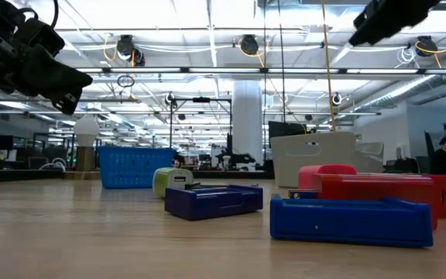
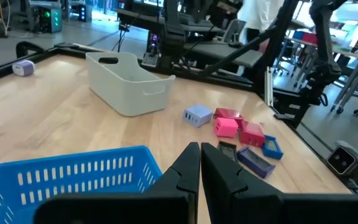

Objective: Pick & Place Office items
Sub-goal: Put the top red charger adapter into the grey bin

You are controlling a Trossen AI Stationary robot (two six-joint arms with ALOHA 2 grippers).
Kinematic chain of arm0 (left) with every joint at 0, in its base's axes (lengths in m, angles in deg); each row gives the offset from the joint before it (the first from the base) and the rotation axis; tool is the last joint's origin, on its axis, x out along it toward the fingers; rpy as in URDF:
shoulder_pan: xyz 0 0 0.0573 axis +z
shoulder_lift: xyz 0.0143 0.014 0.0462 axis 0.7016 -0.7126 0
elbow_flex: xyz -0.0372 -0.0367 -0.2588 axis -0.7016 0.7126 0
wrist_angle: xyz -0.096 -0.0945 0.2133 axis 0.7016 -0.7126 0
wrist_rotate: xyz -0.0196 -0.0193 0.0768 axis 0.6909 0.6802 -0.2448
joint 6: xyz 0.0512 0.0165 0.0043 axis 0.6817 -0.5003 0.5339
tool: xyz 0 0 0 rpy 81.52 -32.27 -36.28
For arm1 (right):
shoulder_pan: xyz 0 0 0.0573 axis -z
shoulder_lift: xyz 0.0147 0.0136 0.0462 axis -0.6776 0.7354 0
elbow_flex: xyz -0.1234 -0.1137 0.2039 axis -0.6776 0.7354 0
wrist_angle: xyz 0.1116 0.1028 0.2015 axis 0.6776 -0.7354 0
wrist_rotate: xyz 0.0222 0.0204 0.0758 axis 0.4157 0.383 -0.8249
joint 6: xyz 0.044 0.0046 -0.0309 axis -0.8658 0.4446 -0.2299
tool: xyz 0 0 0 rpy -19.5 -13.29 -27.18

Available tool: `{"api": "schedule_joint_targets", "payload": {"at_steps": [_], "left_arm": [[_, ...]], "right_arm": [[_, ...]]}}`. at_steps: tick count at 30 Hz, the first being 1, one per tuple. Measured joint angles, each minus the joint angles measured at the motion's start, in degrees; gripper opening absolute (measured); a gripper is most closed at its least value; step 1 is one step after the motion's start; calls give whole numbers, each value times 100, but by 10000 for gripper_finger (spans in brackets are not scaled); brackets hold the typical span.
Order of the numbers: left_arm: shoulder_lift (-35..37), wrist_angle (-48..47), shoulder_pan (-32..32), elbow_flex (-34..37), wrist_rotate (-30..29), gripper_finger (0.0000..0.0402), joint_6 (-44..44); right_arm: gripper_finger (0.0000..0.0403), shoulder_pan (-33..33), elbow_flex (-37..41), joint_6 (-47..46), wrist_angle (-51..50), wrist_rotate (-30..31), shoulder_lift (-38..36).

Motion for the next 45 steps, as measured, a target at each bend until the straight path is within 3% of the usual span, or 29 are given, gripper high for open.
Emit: {"api": "schedule_joint_targets", "payload": {"at_steps": [6,10,13,21,28,37,45], "left_arm": [[0,3,0,0,-673,14,42],[0,5,0,0,-937,14,42],[0,5,0,0,-939,14,42],[0,-54,0,0,-937,14,-112],[0,-78,0,0,-932,15,-214],[0,-81,0,0,-917,15,-222],[0,-85,0,0,-889,15,-367]], "right_arm": [[17,-576,-917,-833,-535,40,898],[51,-988,-1215,-1077,-613,-164,1331],[100,-1226,-1249,-1343,-595,-529,1655],[255,-1603,-1254,-1619,-459,-565,2860],[343,-1622,-1254,-1315,-223,-550,3747],[353,-1622,-1254,-944,141,-524,4101],[353,-1620,-1256,-941,162,-92,4562]]}}
